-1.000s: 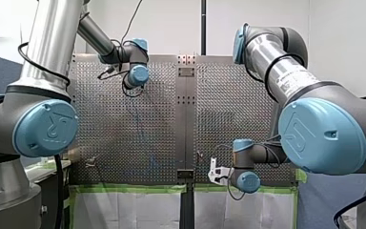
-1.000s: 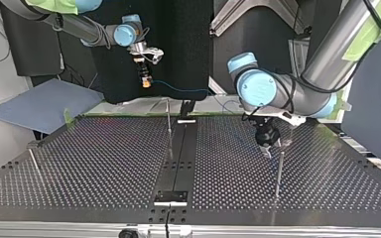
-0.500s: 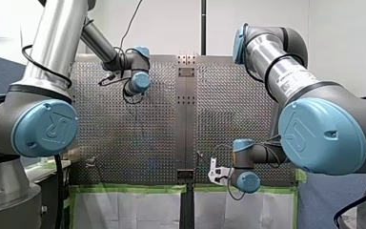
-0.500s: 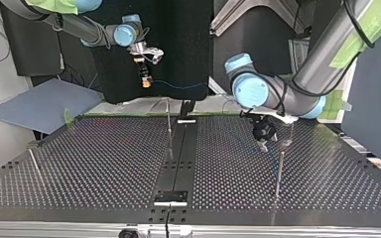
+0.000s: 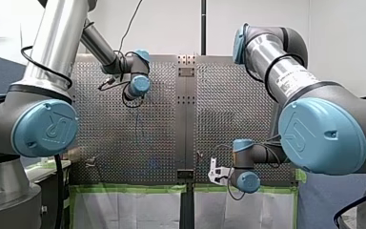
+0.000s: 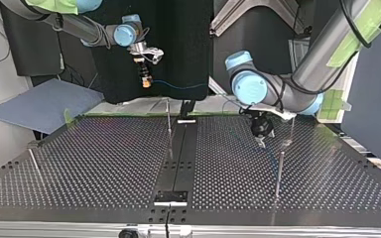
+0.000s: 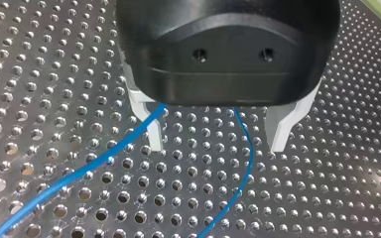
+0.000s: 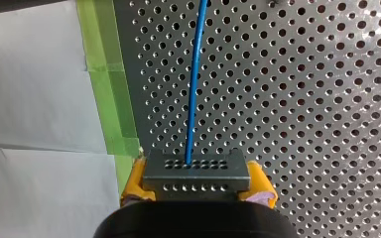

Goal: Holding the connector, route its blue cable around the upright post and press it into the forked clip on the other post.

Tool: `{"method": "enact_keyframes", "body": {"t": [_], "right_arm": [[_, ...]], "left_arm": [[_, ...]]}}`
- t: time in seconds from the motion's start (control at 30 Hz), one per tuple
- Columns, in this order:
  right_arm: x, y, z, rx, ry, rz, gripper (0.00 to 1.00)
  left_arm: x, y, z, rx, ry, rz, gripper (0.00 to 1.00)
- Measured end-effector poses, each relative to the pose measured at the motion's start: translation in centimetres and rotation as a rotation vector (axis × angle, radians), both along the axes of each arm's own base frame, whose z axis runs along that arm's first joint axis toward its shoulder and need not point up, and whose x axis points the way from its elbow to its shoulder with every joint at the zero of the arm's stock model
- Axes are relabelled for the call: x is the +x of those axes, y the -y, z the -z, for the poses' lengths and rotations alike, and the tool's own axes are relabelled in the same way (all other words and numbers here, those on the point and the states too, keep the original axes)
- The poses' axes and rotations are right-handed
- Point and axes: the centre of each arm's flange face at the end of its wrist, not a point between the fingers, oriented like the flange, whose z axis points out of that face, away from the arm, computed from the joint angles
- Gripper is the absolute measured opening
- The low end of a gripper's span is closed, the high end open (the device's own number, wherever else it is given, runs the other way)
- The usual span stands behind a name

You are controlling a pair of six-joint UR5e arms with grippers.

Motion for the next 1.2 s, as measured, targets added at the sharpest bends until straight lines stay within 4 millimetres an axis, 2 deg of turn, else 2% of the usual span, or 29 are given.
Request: {"method": "enact_keyframes", "body": {"t": [0.33,0.8,1.2], "right_arm": [[0.1,0.0,0.0,0.000,0.000,-0.001,0.00],[0.0,0.0,0.0,0.000,0.000,-0.001,0.00],[0.0,0.0,0.0,0.000,-0.001,-0.001,0.00]], "left_arm": [[0.2,0.5,2.9,0.002,-0.058,0.007,1.00],[0.3,1.0,3.7,-0.055,-0.065,0.043,1.00],[0.1,1.9,8.4,-0.035,-0.166,0.045,1.00]]}}
